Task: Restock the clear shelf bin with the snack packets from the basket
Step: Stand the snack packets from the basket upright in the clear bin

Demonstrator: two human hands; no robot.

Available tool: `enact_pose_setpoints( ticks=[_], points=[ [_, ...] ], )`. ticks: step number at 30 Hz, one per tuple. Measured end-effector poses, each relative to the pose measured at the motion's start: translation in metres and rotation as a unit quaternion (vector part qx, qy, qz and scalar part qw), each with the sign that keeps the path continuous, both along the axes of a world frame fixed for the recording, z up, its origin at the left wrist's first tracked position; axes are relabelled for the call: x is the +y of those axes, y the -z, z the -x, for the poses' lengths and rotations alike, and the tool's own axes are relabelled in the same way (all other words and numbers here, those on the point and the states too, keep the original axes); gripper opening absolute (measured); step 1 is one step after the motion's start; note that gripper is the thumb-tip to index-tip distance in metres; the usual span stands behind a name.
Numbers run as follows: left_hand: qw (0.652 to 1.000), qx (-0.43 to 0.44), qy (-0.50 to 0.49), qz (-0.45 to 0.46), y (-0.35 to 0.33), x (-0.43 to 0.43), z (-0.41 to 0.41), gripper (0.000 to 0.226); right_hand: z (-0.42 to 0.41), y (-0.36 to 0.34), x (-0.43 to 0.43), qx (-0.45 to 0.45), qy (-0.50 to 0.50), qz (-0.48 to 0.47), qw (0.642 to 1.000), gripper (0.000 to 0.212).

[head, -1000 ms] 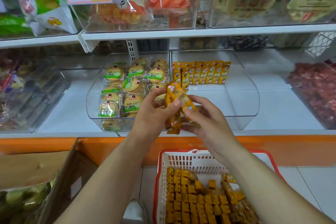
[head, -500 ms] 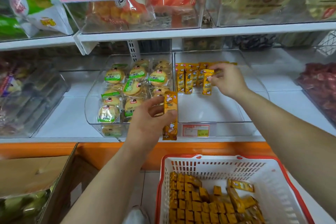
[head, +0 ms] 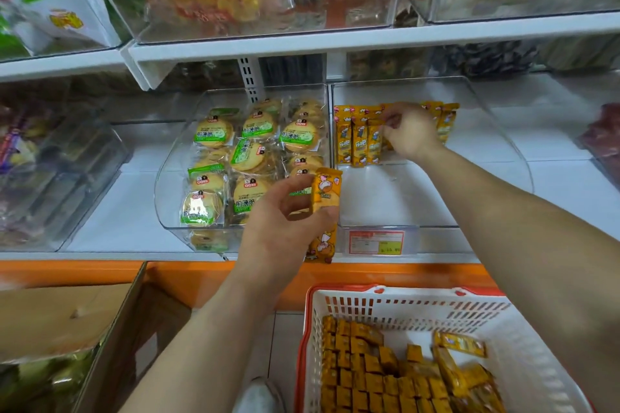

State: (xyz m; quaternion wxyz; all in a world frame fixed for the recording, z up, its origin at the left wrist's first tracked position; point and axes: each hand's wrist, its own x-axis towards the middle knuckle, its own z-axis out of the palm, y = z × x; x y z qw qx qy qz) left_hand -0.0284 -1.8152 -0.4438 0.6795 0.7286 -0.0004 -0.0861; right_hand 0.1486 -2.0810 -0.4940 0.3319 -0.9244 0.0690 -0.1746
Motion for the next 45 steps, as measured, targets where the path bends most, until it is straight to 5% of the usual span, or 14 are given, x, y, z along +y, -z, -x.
enact_pose_setpoints(
  ticks=[6,9,12,15,18,23,30,35,39,45],
  points=[
    [1.0,-0.011,-0.012,0.002,-0.005,0.0,0.003,0.044,0.027,-0.019,0.0,0.024,0.028,-0.024,0.999,0.04],
    [1.0,-0.017,0.002,0.001,-0.008,-0.001,0.005,0.042,0.073,-0.039,0.007,-0.038,0.035,-0.106,0.993,0.026],
    [0.999,-0.02,0.031,-0.009,-0.013,-0.005,0.008,0.041,0.135,-0.055,0.032,-0.049,-0.06,-0.211,0.975,0.019],
    [0.996,-0.033,0.07,-0.037,-0.017,-0.01,0.014,0.038,0.186,-0.065,0.059,0.035,-0.184,-0.289,0.939,0.025],
    [0.991,-0.044,0.103,-0.08,-0.021,-0.014,0.019,0.044,0.211,-0.067,0.068,0.042,-0.201,-0.246,0.947,0.032],
    [0.994,-0.038,0.063,-0.076,-0.027,-0.013,0.019,0.074,0.233,-0.07,0.062,0.038,-0.157,-0.274,0.948,0.014],
    [0.999,-0.019,0.036,-0.023,-0.023,-0.013,0.015,0.062,0.251,-0.055,0.077,0.099,-0.168,-0.213,0.957,0.003],
    [0.996,-0.055,0.048,-0.042,-0.021,-0.016,0.014,0.056,0.223,-0.075,0.07,0.048,-0.159,-0.292,0.942,0.029],
    [0.992,-0.099,0.04,-0.063,-0.024,-0.021,0.015,0.06,0.204,-0.087,0.067,0.063,-0.215,-0.208,0.952,0.031],
    [0.946,-0.172,-0.036,-0.273,-0.012,-0.021,0.007,0.058,0.142,-0.084,0.013,-0.012,-0.139,-0.182,0.973,0.03]
  ],
)
